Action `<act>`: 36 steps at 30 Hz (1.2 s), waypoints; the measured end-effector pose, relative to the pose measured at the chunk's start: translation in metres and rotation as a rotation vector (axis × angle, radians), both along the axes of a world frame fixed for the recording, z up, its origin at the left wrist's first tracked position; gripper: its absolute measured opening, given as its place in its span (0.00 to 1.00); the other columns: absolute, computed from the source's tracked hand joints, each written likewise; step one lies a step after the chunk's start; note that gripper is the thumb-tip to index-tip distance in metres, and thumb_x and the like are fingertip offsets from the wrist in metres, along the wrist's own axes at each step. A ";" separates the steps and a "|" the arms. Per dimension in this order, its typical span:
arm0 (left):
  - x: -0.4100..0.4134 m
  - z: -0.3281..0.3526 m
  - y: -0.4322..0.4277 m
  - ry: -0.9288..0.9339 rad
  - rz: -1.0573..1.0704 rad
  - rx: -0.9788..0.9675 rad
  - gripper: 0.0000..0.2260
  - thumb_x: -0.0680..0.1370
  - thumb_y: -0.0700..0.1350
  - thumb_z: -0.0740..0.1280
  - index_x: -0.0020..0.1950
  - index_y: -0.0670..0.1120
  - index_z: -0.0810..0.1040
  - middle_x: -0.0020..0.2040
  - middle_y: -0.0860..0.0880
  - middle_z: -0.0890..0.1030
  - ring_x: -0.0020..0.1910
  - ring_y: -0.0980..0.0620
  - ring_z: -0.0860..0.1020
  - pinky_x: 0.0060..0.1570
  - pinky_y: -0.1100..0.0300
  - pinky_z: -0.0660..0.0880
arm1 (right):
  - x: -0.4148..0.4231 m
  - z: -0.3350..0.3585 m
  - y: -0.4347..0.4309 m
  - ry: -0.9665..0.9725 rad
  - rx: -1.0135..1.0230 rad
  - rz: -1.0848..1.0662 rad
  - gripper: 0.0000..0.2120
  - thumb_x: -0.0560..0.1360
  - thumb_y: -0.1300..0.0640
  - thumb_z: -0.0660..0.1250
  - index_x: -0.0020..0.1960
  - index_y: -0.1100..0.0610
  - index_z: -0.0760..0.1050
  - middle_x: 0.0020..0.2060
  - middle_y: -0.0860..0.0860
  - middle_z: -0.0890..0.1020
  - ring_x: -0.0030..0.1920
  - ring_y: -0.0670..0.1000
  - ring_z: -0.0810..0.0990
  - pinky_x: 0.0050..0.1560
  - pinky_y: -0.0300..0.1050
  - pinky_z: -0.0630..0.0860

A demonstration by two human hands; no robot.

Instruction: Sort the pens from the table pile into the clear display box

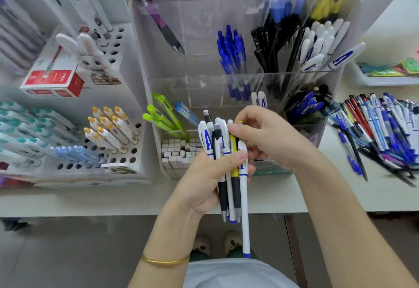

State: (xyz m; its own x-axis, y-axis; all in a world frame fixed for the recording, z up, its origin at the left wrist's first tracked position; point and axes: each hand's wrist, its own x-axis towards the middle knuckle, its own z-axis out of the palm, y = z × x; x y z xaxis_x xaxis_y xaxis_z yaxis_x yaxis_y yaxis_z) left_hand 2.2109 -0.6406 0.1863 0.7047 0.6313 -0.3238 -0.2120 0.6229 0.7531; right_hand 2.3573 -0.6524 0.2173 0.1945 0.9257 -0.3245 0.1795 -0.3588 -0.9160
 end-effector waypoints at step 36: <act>0.001 0.009 0.000 -0.046 -0.095 -0.169 0.11 0.72 0.37 0.66 0.53 0.35 0.76 0.39 0.44 0.82 0.30 0.54 0.77 0.28 0.64 0.75 | -0.005 -0.014 0.006 0.179 0.176 -0.307 0.11 0.82 0.54 0.59 0.44 0.60 0.66 0.27 0.50 0.68 0.18 0.43 0.64 0.17 0.34 0.60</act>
